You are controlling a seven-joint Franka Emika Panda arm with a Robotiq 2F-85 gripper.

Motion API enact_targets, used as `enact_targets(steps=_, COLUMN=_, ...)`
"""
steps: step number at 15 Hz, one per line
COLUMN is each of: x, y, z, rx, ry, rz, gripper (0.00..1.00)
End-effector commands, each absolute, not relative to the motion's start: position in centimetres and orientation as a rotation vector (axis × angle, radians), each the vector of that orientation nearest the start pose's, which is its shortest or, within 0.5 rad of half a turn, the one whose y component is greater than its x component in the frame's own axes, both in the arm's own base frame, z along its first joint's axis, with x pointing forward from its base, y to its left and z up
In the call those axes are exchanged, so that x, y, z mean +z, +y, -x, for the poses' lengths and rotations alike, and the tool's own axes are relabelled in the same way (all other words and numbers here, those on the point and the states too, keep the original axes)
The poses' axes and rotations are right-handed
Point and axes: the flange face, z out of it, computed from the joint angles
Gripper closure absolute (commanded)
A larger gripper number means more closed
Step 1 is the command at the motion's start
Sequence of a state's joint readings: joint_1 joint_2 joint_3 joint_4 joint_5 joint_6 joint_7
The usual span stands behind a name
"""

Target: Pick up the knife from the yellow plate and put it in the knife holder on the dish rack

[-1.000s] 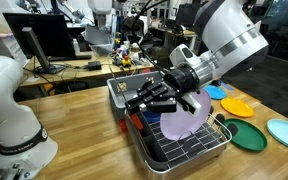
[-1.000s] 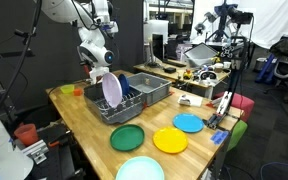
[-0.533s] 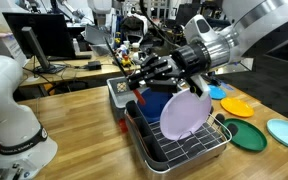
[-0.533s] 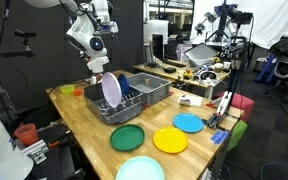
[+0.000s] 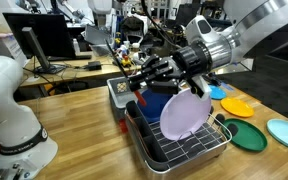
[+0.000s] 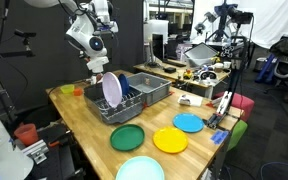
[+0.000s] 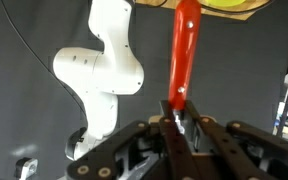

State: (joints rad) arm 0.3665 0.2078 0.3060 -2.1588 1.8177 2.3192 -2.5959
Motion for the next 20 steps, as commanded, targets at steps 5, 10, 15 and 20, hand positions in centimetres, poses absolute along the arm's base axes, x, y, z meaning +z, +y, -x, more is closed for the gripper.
enact_targets(steps=5, x=31.8, y=36.4, z=-43.6, rx=-1.208, ry=-1.625, rz=1.341, gripper=0.96)
enact_targets(steps=10, x=31.6, y=35.7, z=-41.5, rx=-1.206, ry=-1.573, rz=1.395, gripper=0.96)
enact_targets(steps=15, x=30.5, y=34.1, z=-39.5, rx=-1.201, ry=-1.455, rz=1.484, gripper=0.96)
enact_targets(steps=20, x=25.3, y=33.2, z=-37.5, rx=-1.089, ry=-1.364, rz=1.535, gripper=0.96)
